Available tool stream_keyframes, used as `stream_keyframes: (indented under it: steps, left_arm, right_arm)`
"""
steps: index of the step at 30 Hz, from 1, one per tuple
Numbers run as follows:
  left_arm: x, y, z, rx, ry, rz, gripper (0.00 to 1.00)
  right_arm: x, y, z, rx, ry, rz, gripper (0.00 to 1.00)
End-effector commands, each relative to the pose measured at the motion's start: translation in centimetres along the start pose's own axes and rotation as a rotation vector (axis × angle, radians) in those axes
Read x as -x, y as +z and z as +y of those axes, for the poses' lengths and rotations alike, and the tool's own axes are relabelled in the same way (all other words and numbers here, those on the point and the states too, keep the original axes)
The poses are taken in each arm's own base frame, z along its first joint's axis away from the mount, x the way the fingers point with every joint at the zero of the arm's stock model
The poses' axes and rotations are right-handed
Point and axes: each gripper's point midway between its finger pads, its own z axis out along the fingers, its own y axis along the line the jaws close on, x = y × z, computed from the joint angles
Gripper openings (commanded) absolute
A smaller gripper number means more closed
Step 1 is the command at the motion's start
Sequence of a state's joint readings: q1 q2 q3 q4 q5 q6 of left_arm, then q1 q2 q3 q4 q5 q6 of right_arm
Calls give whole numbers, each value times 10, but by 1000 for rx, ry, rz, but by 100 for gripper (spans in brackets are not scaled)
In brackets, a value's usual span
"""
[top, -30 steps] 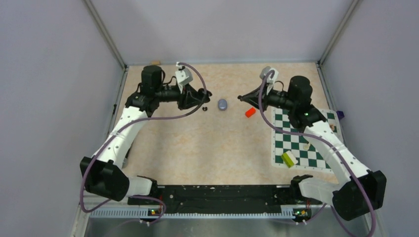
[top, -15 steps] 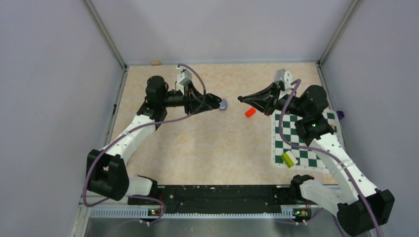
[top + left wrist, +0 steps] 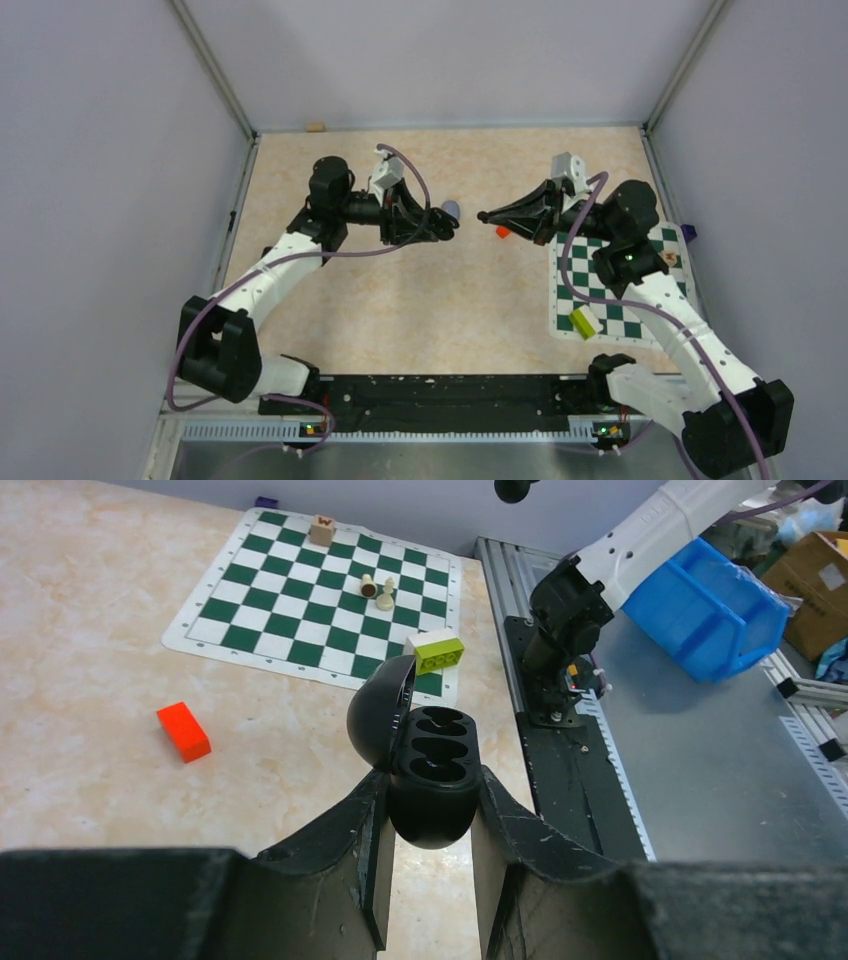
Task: Insert the wireless bluetooth earbuds into the charging case
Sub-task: Insert the right earbud into the right side groove of the charging case.
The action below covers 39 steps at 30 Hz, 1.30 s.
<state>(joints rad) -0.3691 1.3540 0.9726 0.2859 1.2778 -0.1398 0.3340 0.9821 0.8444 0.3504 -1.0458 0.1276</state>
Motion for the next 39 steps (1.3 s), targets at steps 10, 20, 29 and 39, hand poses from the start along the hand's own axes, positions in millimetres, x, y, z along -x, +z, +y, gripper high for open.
stream_keyframes:
  steps: [10,20,29,39]
  left_arm:
    - [-6,14,-6,-91,17,45,0]
    - [-8,17,-4,-98,-7,57,0]
    - [-9,20,-3,-107,-3,65,0]
    - [-9,21,-5,-109,-5,67,0]
  right_arm:
    - [-2,4,18,105,-25,-28,4]
    - [-21,16,22,138,1,-2,4]
    - [-31,22,23,147,2,19,4]
    - [-44,26,16,121,-5,48,3]
